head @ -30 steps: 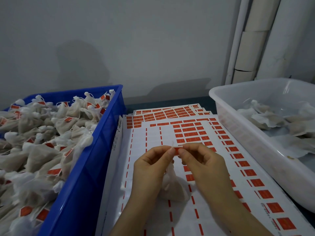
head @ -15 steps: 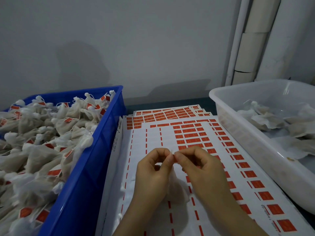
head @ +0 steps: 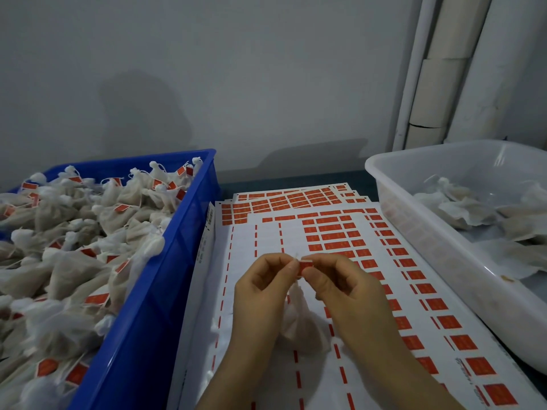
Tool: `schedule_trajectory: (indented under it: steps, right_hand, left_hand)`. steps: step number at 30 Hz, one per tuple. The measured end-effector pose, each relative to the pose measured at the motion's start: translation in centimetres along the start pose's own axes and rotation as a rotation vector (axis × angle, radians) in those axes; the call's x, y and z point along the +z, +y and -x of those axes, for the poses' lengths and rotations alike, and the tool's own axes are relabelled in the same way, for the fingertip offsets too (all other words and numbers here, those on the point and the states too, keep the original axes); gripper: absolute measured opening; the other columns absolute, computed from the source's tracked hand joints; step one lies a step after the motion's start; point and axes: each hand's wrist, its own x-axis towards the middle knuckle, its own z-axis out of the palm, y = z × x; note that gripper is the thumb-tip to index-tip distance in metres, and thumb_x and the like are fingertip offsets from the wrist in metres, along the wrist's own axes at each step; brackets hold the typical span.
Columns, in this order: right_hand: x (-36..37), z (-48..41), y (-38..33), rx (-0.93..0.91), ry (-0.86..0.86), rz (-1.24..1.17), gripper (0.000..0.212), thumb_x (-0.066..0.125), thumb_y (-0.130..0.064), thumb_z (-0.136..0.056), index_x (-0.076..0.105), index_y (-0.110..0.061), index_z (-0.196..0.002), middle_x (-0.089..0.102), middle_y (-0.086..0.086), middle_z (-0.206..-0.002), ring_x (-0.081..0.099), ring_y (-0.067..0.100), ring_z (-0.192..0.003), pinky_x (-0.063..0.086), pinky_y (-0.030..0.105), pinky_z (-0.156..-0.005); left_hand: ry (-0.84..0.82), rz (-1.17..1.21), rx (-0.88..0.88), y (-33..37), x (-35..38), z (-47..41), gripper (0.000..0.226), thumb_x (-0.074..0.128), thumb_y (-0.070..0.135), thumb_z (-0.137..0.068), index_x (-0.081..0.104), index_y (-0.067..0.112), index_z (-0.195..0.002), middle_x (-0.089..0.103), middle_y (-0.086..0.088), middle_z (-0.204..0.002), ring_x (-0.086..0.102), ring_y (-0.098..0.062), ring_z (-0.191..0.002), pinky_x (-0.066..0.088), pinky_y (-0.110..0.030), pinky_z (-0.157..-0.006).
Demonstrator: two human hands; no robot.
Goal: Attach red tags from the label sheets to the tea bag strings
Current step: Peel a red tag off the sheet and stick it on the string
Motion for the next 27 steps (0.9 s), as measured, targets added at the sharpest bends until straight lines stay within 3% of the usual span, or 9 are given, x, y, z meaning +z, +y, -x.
schedule_trajectory:
  steps: [5,11,15,19,23,27]
  right_hand:
    - [0.3,0.1,0.1,-0.006,-0.005,0.040,0.021,0.051,-0.056,-0.062,0.052,-0.046,-0.081,0.055,-0.036,-0.081,0.058,-0.009,-0.078,0.040,-0.002,-0.058]
    - [0.0,0.2,0.4,-0.062,-0.042,0.009,0.020,0.052,-0.051,-0.065,0.056,-0.033,-0.073,0.062,-0.021,-0.073,0.059,-0.003,-0.079,0.045,0.003,-0.065]
    - [0.0,0.2,0.4,-0.053,-0.064,-0.031,0.022,0.050,-0.052,-0.067,0.055,-0.033,-0.078,0.061,-0.028,-0.079,0.058,-0.006,-0.080,0.044,0.002,-0.064]
    - [0.5,0.1,0.6,-0.009,-0.100,0.031,0.027,0.047,-0.060,-0.062,0.049,-0.044,-0.083,0.057,-0.035,-0.077,0.058,-0.009,-0.076,0.039,-0.003,-0.059]
    - [0.9,0.2,1.0,-0.055,-0.215,0.178,0.012,0.051,-0.058,-0.071,0.049,-0.048,-0.077,0.049,-0.035,-0.086,0.054,-0.008,-0.080,0.039,-0.002,-0.061]
    - [1.0,0.2,1.4,-0.070,-0.248,0.197,0.014,0.060,-0.055,-0.075,0.049,-0.047,-0.076,0.049,-0.036,-0.083,0.053,-0.009,-0.081,0.039,0.001,-0.060]
  left_hand:
    - [-0.003,0.077,-0.059,-0.1,-0.2,0.0,0.007,0.062,0.021,-0.084,0.068,0.024,-0.081,0.072,0.013,-0.081,0.068,-0.005,-0.083,0.055,-0.020,-0.072]
    - [0.010,0.044,-0.057,-0.1,-0.3,0.0,0.011,0.063,0.018,-0.085,0.069,0.024,-0.078,0.072,0.011,-0.077,0.068,-0.006,-0.080,0.054,-0.020,-0.071]
    - [0.018,0.054,-0.058,-0.1,-0.3,0.0,0.005,0.065,0.024,-0.080,0.070,0.023,-0.081,0.073,0.010,-0.080,0.069,-0.007,-0.082,0.055,-0.025,-0.075]
    - [0.053,0.128,-0.090,-0.3,-0.5,-0.4,0.009,0.065,0.024,-0.079,0.070,0.019,-0.084,0.073,0.006,-0.084,0.069,-0.015,-0.085,0.055,-0.032,-0.079]
    - [0.069,0.182,-0.128,-0.3,-0.7,-0.4,0.006,0.064,0.022,-0.082,0.070,0.020,-0.083,0.074,0.005,-0.086,0.069,-0.014,-0.086,0.054,-0.031,-0.077]
    - [0.108,0.209,-0.141,-0.2,-0.6,-0.6,0.011,0.061,0.017,-0.087,0.069,0.021,-0.080,0.074,0.007,-0.082,0.070,-0.014,-0.082,0.053,-0.026,-0.068]
